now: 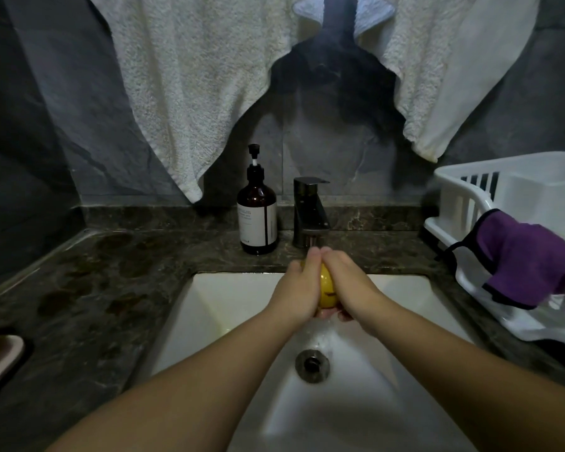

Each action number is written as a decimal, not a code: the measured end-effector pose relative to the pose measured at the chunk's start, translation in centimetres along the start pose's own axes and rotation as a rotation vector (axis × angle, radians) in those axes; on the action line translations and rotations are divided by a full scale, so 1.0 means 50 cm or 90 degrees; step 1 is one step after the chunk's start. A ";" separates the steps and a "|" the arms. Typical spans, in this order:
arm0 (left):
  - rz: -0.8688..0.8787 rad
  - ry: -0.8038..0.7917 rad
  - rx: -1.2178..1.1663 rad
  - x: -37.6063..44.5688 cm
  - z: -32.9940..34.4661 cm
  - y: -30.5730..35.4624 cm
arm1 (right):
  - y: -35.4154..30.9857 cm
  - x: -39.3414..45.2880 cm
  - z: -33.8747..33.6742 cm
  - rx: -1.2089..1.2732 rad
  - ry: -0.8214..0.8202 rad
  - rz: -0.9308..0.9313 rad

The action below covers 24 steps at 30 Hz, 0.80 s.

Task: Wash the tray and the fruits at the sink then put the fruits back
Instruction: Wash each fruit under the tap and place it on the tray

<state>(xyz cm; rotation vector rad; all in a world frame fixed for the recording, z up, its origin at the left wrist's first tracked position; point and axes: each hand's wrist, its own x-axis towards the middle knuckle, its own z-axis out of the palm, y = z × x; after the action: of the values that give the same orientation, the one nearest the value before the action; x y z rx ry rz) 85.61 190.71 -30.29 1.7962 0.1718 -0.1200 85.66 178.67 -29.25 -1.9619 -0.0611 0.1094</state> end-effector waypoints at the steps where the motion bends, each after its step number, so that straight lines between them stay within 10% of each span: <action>1: 0.004 -0.002 0.000 -0.003 0.000 0.002 | -0.001 0.001 0.004 -0.002 0.012 0.001; 4: -0.112 -0.099 -0.077 -0.015 -0.007 0.003 | 0.008 0.001 0.007 -0.125 0.056 -0.086; 24: 0.017 0.002 0.042 -0.009 -0.007 0.003 | 0.011 0.008 0.005 0.056 -0.021 0.076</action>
<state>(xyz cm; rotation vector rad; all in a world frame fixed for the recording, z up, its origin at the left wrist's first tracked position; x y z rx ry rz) 85.20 190.99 -30.00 1.8642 0.1466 -0.1052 86.01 178.74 -29.85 -1.8761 0.0393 0.2189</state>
